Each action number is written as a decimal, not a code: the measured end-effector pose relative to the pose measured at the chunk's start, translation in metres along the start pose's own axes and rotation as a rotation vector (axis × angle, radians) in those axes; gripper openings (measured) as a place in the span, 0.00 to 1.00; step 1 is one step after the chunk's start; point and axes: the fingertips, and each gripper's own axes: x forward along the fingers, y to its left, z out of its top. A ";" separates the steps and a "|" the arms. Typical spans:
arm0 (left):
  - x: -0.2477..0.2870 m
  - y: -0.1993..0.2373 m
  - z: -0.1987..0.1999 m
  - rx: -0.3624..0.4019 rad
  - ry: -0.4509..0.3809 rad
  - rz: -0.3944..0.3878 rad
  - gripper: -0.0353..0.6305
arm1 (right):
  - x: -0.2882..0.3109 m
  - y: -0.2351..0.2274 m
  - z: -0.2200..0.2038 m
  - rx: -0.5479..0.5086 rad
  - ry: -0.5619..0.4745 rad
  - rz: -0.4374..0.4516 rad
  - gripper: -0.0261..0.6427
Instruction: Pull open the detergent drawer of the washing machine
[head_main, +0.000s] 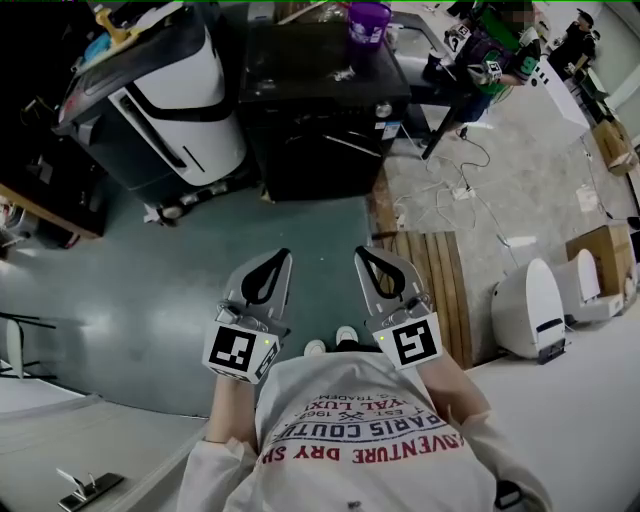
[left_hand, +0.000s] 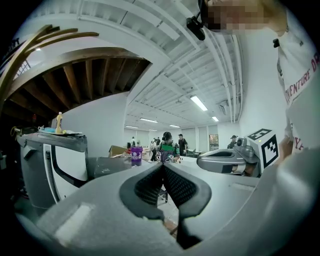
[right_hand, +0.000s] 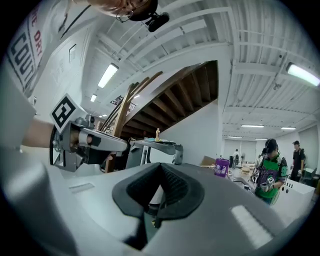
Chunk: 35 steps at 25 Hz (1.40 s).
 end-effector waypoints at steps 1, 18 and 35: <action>-0.001 0.003 0.000 -0.005 -0.005 0.008 0.06 | 0.000 -0.001 0.000 0.013 -0.003 -0.009 0.04; -0.011 0.078 -0.027 -0.162 -0.037 0.109 0.60 | 0.040 0.002 -0.033 0.014 0.065 -0.038 0.04; 0.184 0.153 -0.017 -0.146 -0.016 0.259 0.60 | 0.189 -0.183 -0.073 0.024 0.024 0.085 0.04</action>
